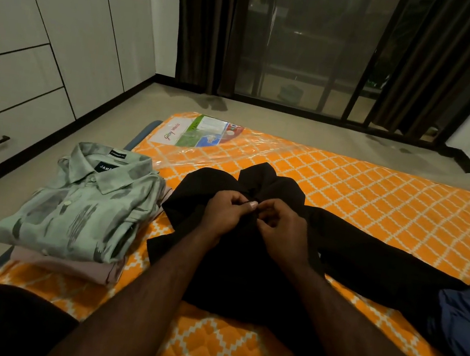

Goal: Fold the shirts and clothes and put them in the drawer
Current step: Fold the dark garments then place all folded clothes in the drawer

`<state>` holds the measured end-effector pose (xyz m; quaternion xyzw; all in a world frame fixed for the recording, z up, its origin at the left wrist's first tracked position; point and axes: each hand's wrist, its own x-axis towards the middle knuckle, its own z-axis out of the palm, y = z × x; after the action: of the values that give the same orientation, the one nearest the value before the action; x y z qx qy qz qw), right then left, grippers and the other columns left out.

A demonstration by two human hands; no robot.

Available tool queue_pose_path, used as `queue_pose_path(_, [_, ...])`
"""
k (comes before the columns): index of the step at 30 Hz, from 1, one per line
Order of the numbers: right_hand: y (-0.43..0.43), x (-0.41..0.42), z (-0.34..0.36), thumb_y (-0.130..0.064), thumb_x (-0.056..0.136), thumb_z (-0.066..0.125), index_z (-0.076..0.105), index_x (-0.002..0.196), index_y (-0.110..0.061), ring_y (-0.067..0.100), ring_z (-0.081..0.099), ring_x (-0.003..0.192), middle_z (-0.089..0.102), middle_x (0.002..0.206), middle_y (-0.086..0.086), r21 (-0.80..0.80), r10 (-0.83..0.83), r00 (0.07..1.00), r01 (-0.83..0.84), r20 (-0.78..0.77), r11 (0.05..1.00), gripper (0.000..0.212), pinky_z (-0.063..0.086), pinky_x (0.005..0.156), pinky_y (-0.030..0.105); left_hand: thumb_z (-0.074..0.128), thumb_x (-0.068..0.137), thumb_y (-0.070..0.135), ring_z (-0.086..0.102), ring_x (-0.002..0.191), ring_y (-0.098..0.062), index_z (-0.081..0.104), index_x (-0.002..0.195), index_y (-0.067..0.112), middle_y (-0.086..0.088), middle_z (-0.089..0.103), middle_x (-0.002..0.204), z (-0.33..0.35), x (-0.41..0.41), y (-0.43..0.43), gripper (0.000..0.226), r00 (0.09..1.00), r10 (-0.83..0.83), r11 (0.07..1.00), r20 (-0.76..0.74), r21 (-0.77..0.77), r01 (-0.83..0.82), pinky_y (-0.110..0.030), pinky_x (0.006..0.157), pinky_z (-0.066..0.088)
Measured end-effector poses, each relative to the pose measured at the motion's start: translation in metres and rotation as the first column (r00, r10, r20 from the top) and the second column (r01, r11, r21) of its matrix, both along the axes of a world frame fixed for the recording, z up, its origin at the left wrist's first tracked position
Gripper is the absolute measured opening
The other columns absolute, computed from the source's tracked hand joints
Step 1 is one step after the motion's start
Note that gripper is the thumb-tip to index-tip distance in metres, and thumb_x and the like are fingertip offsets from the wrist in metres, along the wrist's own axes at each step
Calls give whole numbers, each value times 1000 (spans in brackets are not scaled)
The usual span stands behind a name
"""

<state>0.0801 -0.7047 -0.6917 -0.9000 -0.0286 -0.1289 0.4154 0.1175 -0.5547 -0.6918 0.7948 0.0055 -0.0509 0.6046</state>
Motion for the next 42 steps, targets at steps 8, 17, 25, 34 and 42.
queue_pose_path(8, [1, -2, 14, -10, 84, 82, 65, 109, -30, -4, 65, 82, 69, 91, -15, 75, 23, 997, -28, 69, 997, 36, 52, 69, 9, 62, 100, 22, 70, 83, -28, 74, 101, -2, -24, 74, 101, 12, -7, 1, 27, 983, -60, 945, -176, -327, 0, -38, 77, 57])
queue_pose_path(17, [3, -6, 24, -17, 85, 81, 51, 106, -34, -2, 67, 75, 69, 84, -14, -62, 77, 992, -71, 99, 996, 41, 57, 65, 22, 70, 94, 18, 75, 90, -26, 77, 96, 4, -11, 77, 93, 9, -6, -1, 16, 983, -17, 951, -184, -306, -41, -37, 79, 61])
queue_pose_path(25, [4, -7, 22, -16, 92, 72, 55, 108, -27, 4, 68, 82, 69, 90, -12, -112, 137, 978, -120, 158, 986, 25, 57, 67, 25, 73, 91, 17, 74, 85, -29, 77, 89, 3, -13, 76, 86, 11, -9, -4, 15, 983, 113, 946, -144, -287, -151, -42, 78, 60])
queue_pose_path(34, [6, -10, 41, -12, 87, 73, 51, 90, -30, 6, 62, 70, 65, 81, -9, -302, 459, 889, -435, 9, 848, 29, 54, 61, 33, 73, 92, 22, 70, 77, -22, 72, 77, 12, -4, 72, 77, 13, 11, 6, 19, 949, 304, 952, 82, -72, -299, -39, 73, 58])
queue_pose_path(42, [6, -13, 54, 3, 83, 75, 59, 84, -17, 7, 72, 80, 74, 88, 5, 40, 651, 675, -683, -347, 729, 26, 52, 70, 17, 72, 93, 21, 65, 76, -11, 71, 83, 15, 2, 69, 79, 2, 22, 19, 12, 899, 411, 909, 150, 15, -418, -31, 69, 52])
